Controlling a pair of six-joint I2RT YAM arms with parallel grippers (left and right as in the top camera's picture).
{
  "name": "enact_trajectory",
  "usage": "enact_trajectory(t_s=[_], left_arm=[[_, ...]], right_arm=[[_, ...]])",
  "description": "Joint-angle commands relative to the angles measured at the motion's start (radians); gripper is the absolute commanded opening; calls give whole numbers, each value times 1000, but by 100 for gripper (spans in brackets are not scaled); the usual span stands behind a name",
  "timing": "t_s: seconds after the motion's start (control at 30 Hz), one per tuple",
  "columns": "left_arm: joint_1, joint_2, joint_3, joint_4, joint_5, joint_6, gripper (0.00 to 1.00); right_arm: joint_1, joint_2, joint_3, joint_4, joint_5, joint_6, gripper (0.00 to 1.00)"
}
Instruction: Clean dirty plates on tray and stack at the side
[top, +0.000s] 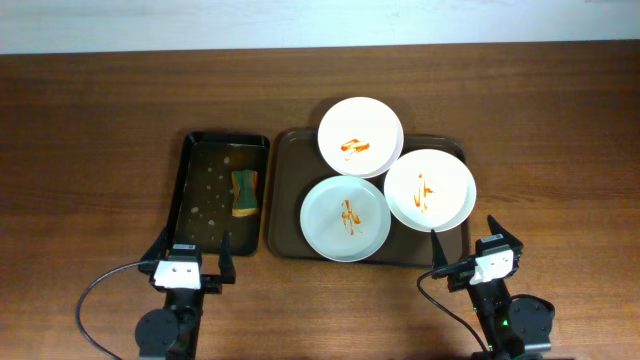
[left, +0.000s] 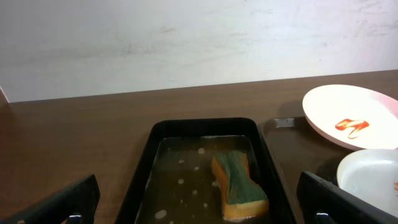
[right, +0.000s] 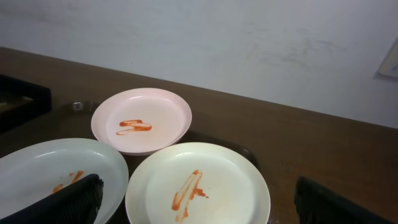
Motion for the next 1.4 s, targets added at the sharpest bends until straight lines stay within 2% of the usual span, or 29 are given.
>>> enact_trajectory(t_s=[0.0, 1.17, 1.23, 1.37], left_arm=[[2, -6, -5, -1, 15, 5, 100], [2, -6, -5, -1, 16, 3, 100], [2, -6, -4, -2, 16, -44, 100], [2, 13, 66, -69, 16, -45, 100]], right_arm=[[-6, -7, -8, 0, 9, 4, 98], [-6, -8, -8, 3, 2, 6, 98], [-6, -8, -6, 3, 17, 72, 98], [-6, 25, 39, -33, 17, 192, 98]])
